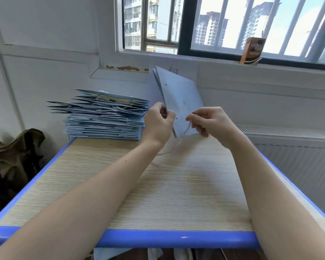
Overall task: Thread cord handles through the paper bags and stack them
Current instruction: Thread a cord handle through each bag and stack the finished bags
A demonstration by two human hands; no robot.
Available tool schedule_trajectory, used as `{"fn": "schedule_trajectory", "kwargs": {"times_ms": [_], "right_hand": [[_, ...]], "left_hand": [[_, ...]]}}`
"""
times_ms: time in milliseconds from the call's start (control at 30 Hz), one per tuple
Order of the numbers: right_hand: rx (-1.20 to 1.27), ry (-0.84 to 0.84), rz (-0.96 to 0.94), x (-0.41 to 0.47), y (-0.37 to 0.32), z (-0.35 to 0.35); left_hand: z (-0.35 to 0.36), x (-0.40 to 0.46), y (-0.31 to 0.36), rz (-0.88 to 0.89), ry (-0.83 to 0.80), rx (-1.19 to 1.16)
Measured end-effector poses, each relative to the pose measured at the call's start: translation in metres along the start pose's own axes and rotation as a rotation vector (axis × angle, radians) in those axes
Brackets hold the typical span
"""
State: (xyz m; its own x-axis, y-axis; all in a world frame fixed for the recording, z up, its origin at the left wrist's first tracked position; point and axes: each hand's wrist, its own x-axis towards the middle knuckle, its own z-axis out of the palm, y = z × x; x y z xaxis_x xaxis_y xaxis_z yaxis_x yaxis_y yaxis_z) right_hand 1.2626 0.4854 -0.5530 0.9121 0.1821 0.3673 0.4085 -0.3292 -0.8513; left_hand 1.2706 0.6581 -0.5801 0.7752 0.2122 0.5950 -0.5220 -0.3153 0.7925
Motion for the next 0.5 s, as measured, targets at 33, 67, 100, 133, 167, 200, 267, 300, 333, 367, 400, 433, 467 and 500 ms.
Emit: {"fn": "schedule_trajectory", "kwargs": {"times_ms": [33,67,100,133,167,200,267,300,333,367,400,433,467,500], "right_hand": [[-0.025,0.036,0.008,0.001,0.001,0.000],[-0.044,0.057,0.029,0.003,0.002,0.000],[-0.065,0.064,0.051,0.004,0.003,-0.001],[-0.091,0.056,0.073,0.005,0.005,-0.001],[-0.124,0.034,0.095,0.006,0.007,-0.001],[-0.161,0.010,0.117,0.007,0.010,0.000],[-0.224,-0.018,0.168,0.008,0.017,0.000],[-0.241,-0.023,0.197,0.009,0.021,0.000],[-0.255,-0.023,0.227,0.009,0.024,0.000],[-0.273,-0.021,0.257,0.010,0.026,-0.001],[-0.295,-0.019,0.285,0.010,0.027,-0.001],[-0.321,-0.019,0.307,0.009,0.028,-0.001],[-0.341,-0.018,0.321,0.009,0.029,-0.001],[-0.353,-0.016,0.329,0.009,0.029,-0.001]], "left_hand": [[0.001,0.000,0.000,-0.103,-0.033,-0.061],[0.002,0.001,-0.002,-0.223,-0.083,-0.121],[0.005,0.001,-0.004,-0.344,-0.134,-0.184],[0.007,0.001,-0.005,-0.461,-0.171,-0.228],[0.008,-0.001,-0.005,-0.560,-0.198,-0.230],[0.008,-0.002,-0.006,-0.617,-0.225,-0.173],[0.005,-0.004,-0.009,-0.628,-0.315,0.000],[0.004,-0.004,-0.010,-0.620,-0.360,0.039],[0.004,-0.004,-0.013,-0.619,-0.399,0.046],[0.003,-0.003,-0.013,-0.614,-0.426,0.031],[0.003,-0.003,-0.014,-0.605,-0.437,0.026],[0.003,-0.003,-0.013,-0.595,-0.442,0.020],[0.003,-0.004,-0.012,-0.587,-0.449,0.019],[0.003,-0.003,-0.012,-0.579,-0.454,0.019]]}}
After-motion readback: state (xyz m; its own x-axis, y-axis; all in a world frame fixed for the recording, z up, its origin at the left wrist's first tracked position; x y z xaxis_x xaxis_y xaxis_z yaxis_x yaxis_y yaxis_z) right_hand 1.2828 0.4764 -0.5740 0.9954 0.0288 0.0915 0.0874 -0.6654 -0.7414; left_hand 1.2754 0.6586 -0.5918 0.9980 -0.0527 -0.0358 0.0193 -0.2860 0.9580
